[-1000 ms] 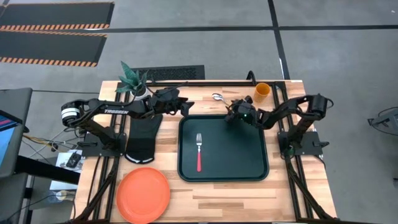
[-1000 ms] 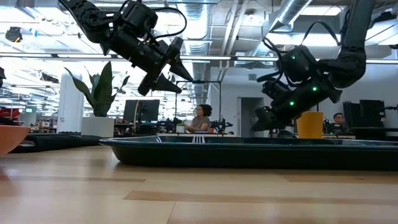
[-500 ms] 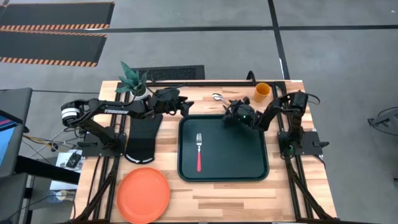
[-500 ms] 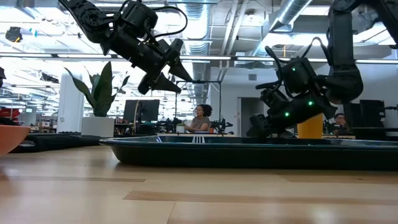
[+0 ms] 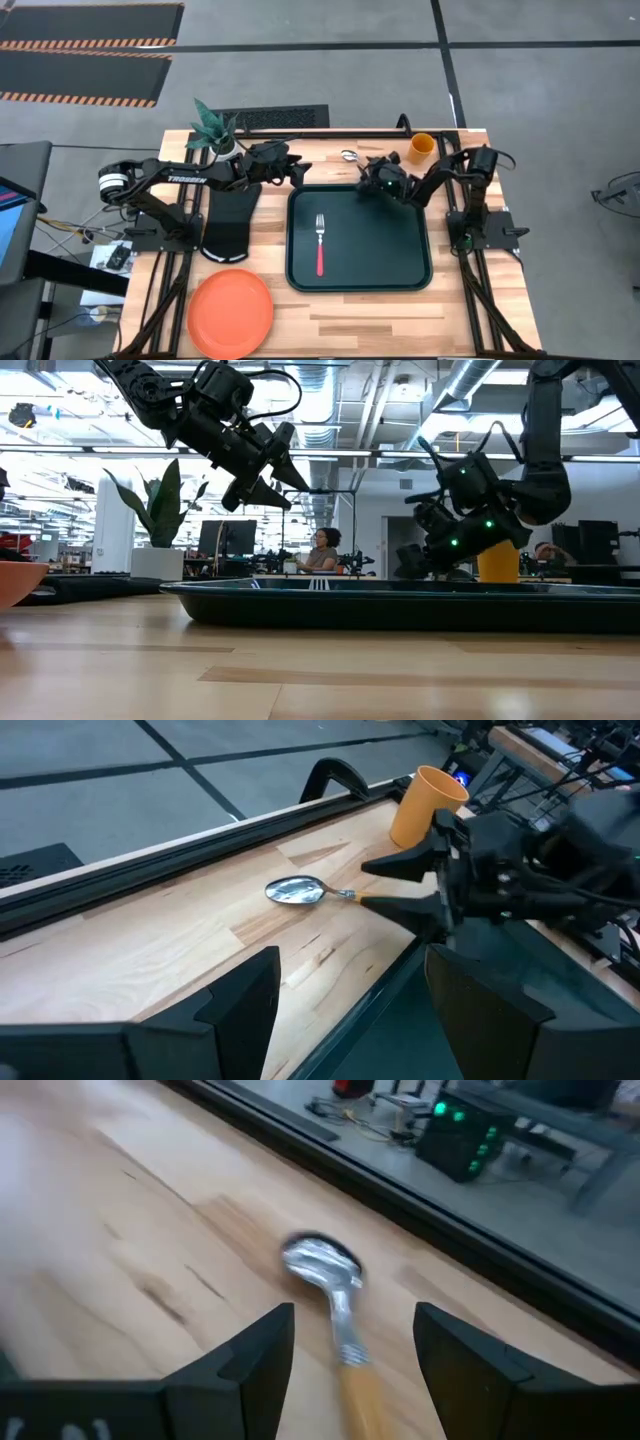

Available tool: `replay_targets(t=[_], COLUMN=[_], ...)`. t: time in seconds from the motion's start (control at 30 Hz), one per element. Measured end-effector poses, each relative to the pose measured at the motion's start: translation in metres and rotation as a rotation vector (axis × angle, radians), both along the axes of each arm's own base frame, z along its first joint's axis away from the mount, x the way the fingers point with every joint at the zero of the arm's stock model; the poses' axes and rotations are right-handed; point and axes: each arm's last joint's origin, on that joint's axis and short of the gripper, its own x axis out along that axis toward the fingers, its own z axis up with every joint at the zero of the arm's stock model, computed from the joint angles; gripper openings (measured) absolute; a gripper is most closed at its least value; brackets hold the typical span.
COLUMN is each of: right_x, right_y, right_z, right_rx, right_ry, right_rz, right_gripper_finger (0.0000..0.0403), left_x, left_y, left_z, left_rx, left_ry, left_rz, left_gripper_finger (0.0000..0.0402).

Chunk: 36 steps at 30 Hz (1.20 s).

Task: Pick and place plate/cup/fork/spoon on tray
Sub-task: Put the yellow spoon to the left of the pink fork on the black tray

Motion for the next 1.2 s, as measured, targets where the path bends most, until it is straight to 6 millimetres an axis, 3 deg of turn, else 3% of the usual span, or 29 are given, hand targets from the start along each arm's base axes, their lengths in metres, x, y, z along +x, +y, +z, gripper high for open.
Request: replay_targets(t=[0.23, 0.6, 0.73, 0.9, 1.03, 1.2], right_x=[-0.003, 0.019, 0.019, 0.017, 0.020, 0.025], right_y=[-0.007, -0.020, -0.023, -0.028, -0.029, -0.034], right_z=[-0.003, -0.002, -0.003, -0.003, 0.004, 0.028], right_rx=[0.149, 0.338, 0.410, 0.452, 0.484, 0.484], right_ry=[-0.061, 0.114, 0.145, 0.152, 0.141, 0.141], right_rz=[-0.070, -0.061, -0.098, -0.124, -0.128, -0.112], right_gripper_finger=[0.0220, 0.0213, 0.0165, 0.0041, 0.0032, 0.0032], left_x=[0.000, 0.000, -0.001, -0.001, -0.001, -0.001], left_y=[0.001, 0.002, 0.003, 0.003, 0.003, 0.003], left_z=[0.000, -0.001, -0.001, -0.001, -0.001, -0.001], left_rx=[0.009, 0.018, 0.018, 0.018, 0.009, -0.012], left_ry=[0.004, 0.012, 0.012, 0.012, 0.007, -0.007], left_rz=[0.019, 0.037, 0.041, 0.042, 0.047, 0.058], left_gripper_finger=[0.0236, 0.0236, 0.0236, 0.0236, 0.0236, 0.0236])
